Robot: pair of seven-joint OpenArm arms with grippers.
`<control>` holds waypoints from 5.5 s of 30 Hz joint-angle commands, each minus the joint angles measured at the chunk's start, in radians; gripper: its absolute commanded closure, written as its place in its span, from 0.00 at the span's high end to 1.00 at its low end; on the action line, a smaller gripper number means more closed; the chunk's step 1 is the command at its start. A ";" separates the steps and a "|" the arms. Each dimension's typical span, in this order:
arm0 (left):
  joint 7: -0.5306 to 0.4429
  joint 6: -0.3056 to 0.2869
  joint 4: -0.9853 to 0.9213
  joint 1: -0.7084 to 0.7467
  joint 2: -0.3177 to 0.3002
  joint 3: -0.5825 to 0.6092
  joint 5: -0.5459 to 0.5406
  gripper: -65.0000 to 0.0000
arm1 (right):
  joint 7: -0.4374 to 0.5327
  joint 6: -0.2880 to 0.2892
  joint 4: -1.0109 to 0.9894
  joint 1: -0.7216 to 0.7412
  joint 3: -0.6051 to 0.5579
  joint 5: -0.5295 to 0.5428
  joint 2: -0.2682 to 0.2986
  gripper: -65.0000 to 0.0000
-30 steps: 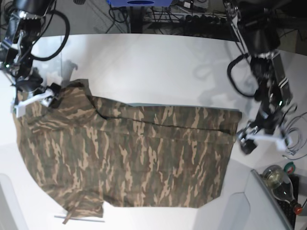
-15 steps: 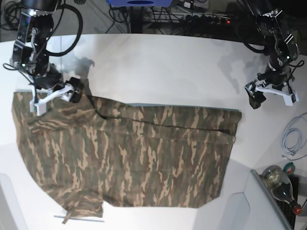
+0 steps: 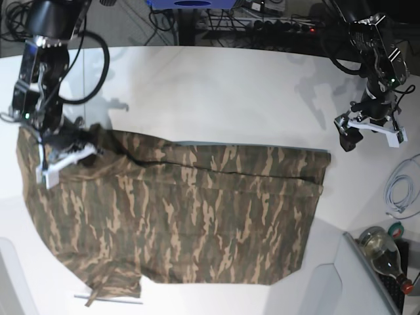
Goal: Layout the t-shirt on the table in an organized manner, then fold the t-shirt properly
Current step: 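Release the fold and reposition both grippers at the folded edge, then grasp the folded edge with both grippers and lift it, then pull the folded edge back toward the collar, unfolding the shirt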
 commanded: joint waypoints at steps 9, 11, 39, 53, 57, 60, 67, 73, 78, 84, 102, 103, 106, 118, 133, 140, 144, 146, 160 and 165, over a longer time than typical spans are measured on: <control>-0.018 -0.003 0.016 -0.007 -0.016 -0.002 -0.009 0.89 | -0.028 0.004 -0.273 0.330 -0.083 0.009 0.141 0.00; -0.018 -0.003 0.015 -0.007 -0.016 -0.002 -0.009 0.89 | 0.016 0.004 -0.397 0.408 -0.141 0.009 0.170 0.00; -0.027 -0.008 -0.307 -0.215 -0.016 0.084 -0.019 0.89 | 0.188 0.006 0.205 -0.095 0.048 0.017 0.138 0.75; -0.027 -0.049 -0.375 -0.277 -0.003 0.153 -0.013 0.88 | 0.180 0.133 0.089 -0.130 0.362 0.017 -0.026 0.75; -0.027 -0.049 -0.375 -0.278 -0.003 0.153 -0.014 0.67 | 0.179 0.135 0.031 -0.089 0.520 0.019 -0.069 0.82; -0.027 -0.049 -0.375 -0.280 -0.001 0.153 -0.017 0.38 | 0.171 0.135 -0.006 -0.074 0.565 0.019 -0.072 0.91; -0.027 -0.049 -0.373 -0.281 -0.001 0.159 -0.017 0.00 | 0.140 0.189 -0.213 0.014 0.568 0.019 -0.038 0.84; -0.025 -0.049 -0.370 -0.281 -0.010 0.161 -0.011 0.00 | 0.146 0.189 -0.389 0.091 0.568 0.017 0.026 0.74; -0.018 -0.049 -0.366 -0.281 -0.010 0.162 -0.011 0.00 | 0.206 0.190 -0.510 0.126 0.562 0.017 0.092 0.30; -0.015 -0.049 -0.278 -0.283 -0.010 0.164 -0.011 0.00 | 0.128 0.187 -0.397 0.138 0.558 0.015 0.098 0.01; 0.126 -0.048 -0.128 -0.122 -0.036 0.153 -0.020 0.00 | -0.111 0.189 -0.144 0.057 0.557 0.011 0.100 0.00; 0.130 -0.048 -0.106 -0.116 -0.036 0.153 -0.020 0.00 | -0.110 0.189 -0.136 0.063 0.557 0.011 0.100 0.00; 0.133 -0.048 -0.039 -0.119 -0.038 0.153 -0.020 0.00 | -0.113 0.186 -0.096 0.095 0.555 0.011 0.100 0.00; 0.283 -0.028 0.160 -0.148 -0.027 0.150 -0.013 0.00 | -0.289 0.184 -0.013 0.175 0.555 0.011 0.118 0.00; 0.205 -0.028 0.130 0.078 -0.029 0.152 -0.019 0.00 | -0.150 0.193 -0.119 -0.046 0.557 0.011 0.118 0.00; 0.203 -0.028 0.197 0.182 -0.018 0.130 -0.019 0.00 | -0.151 0.258 -0.119 -0.110 0.557 0.011 0.117 0.00; 0.203 -0.028 0.202 0.193 0.027 0.046 -0.011 0.00 | -0.150 0.267 -0.119 -0.133 0.557 0.011 0.117 0.00; 0.205 -0.028 0.202 0.194 0.033 0.032 -0.011 0.00 | -0.150 0.267 -0.119 -0.144 0.558 0.011 0.117 0.00; 0.205 -0.028 0.193 0.242 0.042 0.035 -0.011 0.00 | -0.156 0.267 -0.118 -0.184 0.562 0.011 0.115 0.00; 0.206 -0.028 0.193 0.242 0.042 0.035 -0.011 0.00 | -0.157 0.265 -0.118 -0.186 0.566 0.012 0.110 0.05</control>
